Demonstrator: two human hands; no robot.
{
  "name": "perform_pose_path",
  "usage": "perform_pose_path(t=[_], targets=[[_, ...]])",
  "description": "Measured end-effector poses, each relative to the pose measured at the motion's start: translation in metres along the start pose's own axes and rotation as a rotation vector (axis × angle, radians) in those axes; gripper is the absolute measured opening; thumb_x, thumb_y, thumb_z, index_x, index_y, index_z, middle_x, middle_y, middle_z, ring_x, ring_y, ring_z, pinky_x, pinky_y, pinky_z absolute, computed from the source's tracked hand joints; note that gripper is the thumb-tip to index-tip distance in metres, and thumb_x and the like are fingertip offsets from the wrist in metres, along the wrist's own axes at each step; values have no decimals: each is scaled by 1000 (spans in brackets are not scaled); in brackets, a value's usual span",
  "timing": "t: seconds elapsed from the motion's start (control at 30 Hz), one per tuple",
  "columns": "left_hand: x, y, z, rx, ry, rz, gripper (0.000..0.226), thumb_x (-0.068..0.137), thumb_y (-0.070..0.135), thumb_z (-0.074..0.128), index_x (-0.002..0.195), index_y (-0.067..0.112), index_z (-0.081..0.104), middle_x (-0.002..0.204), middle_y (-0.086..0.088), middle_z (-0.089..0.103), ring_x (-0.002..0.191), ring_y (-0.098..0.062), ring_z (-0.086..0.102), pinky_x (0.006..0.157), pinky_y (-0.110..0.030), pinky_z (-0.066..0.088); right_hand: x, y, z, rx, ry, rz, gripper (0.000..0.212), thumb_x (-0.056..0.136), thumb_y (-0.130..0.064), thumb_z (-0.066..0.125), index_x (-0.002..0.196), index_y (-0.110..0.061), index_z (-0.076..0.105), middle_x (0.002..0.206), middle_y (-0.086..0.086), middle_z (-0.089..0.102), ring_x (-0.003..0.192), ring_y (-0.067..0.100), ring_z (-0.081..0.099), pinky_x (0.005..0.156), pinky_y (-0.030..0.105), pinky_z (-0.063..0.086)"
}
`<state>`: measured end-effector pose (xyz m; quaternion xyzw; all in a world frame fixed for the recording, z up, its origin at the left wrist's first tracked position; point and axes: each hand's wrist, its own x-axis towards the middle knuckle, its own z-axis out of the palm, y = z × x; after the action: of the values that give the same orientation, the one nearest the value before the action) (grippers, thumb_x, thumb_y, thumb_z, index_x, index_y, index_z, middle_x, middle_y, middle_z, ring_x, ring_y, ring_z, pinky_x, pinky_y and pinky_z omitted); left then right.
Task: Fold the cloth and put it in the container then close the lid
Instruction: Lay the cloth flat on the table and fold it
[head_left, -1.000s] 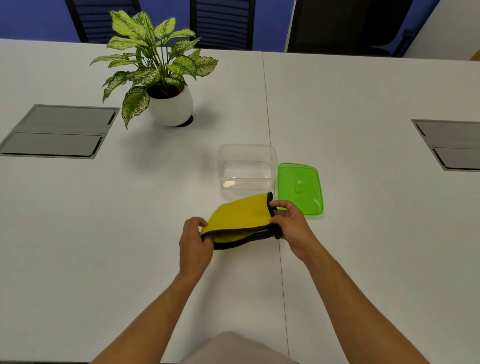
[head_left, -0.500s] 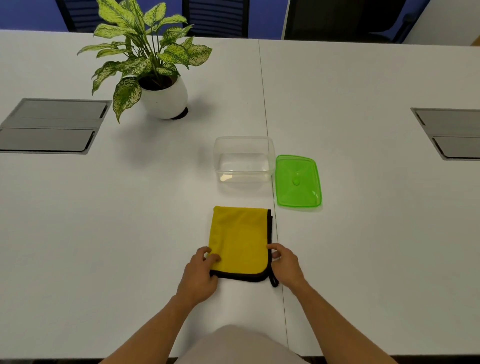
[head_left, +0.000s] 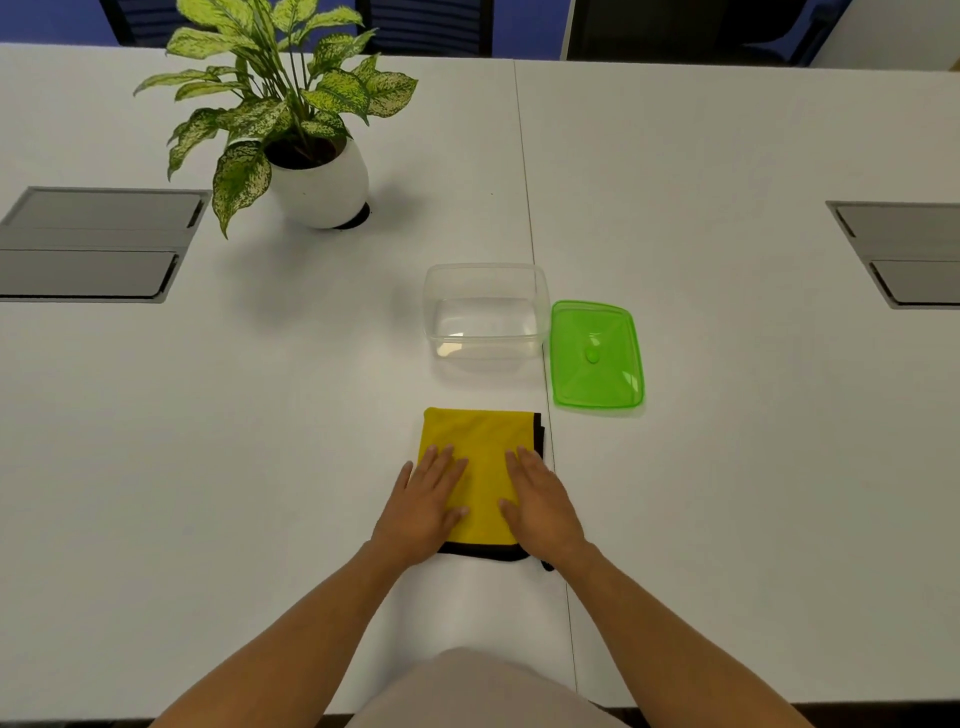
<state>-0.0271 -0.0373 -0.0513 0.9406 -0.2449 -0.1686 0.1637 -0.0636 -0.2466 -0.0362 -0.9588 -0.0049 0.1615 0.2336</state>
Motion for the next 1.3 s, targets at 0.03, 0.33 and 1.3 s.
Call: perform_pose_path(t=[0.03, 0.33, 1.3], targets=[[-1, -2, 6, 27, -71, -10, 86, 82, 74, 7, 152, 22, 3, 159, -2, -5, 146, -25, -10, 117, -53, 8, -1, 1, 5, -57, -46, 23, 69, 97, -44, 33, 152, -14, 3, 161, 7, -2, 149, 23, -1, 120, 44, 9], [3, -3, 4, -221, -10, -181, 80, 89, 68, 11, 152, 19, 8, 162, -4, 7, 149, -22, 9, 118, -46, 13, 0, 2, 14, 27, 41, 101, 80, 91, -62, 9, 149, -9, 23, 160, 12, 9, 148, 28, 10, 119, 49, 19], [110, -38, -76, -202, -226, -185, 21, 94, 17, 55, 112, 8, 55, 111, -15, 62, 90, -21, 53, 75, -31, 41, 91, 14, -43, 463, 155, 494, 22, 95, -24, 53, 105, -5, 59, 104, 18, 66, 99, 35, 58, 80, 39, 45]])
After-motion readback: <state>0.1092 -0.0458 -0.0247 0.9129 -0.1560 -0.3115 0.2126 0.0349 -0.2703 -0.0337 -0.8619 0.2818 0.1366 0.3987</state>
